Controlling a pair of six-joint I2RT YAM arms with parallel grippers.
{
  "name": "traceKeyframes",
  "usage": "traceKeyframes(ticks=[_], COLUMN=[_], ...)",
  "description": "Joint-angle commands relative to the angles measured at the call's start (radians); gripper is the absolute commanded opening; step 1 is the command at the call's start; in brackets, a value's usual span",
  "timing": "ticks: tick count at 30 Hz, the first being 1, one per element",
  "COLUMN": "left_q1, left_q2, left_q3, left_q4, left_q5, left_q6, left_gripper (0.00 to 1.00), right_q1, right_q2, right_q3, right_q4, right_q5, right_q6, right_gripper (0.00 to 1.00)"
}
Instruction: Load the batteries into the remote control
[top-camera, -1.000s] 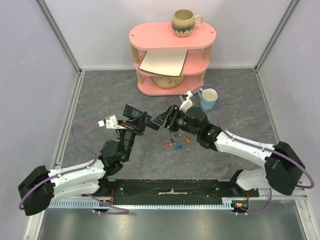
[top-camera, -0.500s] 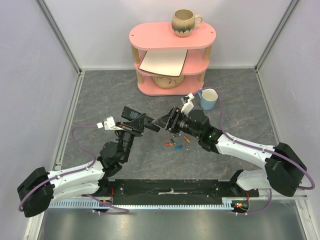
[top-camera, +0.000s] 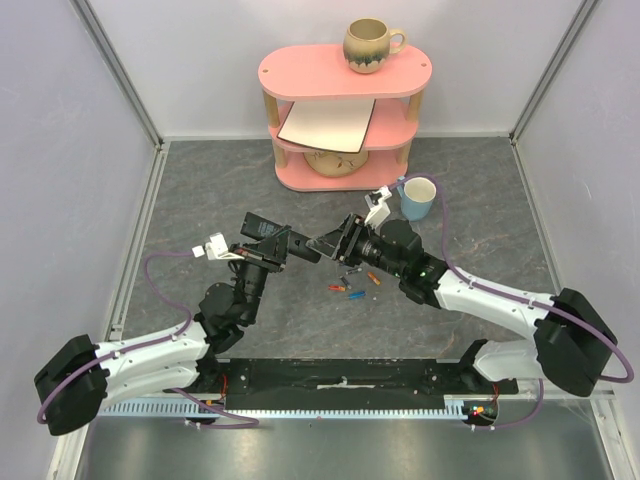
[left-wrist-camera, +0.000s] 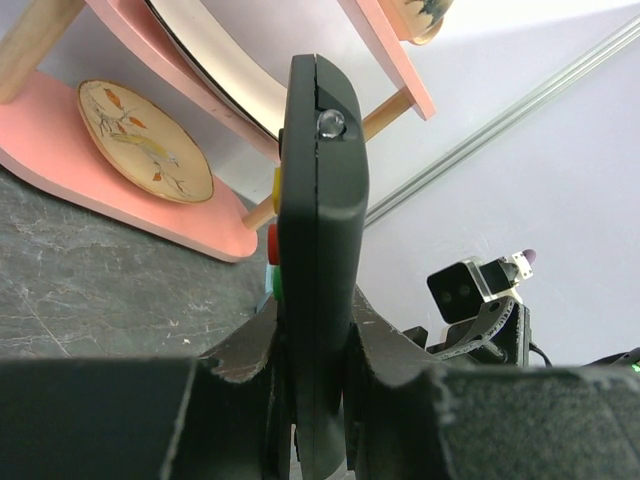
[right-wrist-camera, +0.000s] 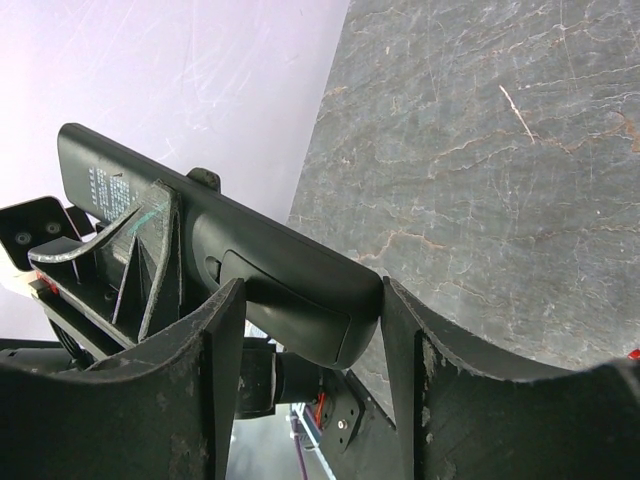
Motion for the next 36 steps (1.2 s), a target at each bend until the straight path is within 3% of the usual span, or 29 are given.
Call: traceKeyframes(ticks=[1, 5, 8, 10, 12, 14, 25, 36], left_q1=[-0.009, -0.008, -0.009, -0.008, -0.006, -0.008, 0.009, 0.019], left_q2=[0.000, -0.002, -0.002, -0.002, -0.003, -0.002, 0.000, -0.020], left_q3=[0.011, 0.017, 0.011, 0.009, 0.006, 0.003, 0.000, -0.005], left_q4=[-0.001, -0.024, -0.024, -0.020, -0.016, -0.012, -0.013, -0.038], left_q5=[0.040, 0.057, 0.056, 0.056, 0.056, 0.054, 0.062, 0.066], left_q6=[-0.042, -0.022, -0.022, -0.025, -0.032, -0.036, -0.130, -0.162], left_gripper=[0.02, 0.02, 0.02, 0.02, 0.02, 0.02, 0.02, 0.02], right_q1=[0.030, 0.030, 0.030, 0.030, 0.030, 0.031, 0.030, 0.027], right_q2=[-0.034, -0.037, -0.039, -0.042, -0.047, -0.050, -0.090, -0.119], right_q3=[0.021, 0.036, 0.038, 0.041, 0.042, 0.042, -0.019, -0.040], right_q4=[0.012, -0.027, -0.028, -0.033, -0.035, -0.036, 0.153, 0.222], right_q5=[-0.091, -0.087, -0.086, -0.080, -0.077, -0.075, -0.114, -0.150], right_q6=[-0.009, -0.020, -0.023, -0.031, -0.035, -0.042, -0.031, -0.034], right_gripper=[0.01, 0.20, 0.24, 0.22, 0.05, 0.00, 0.00, 0.00])
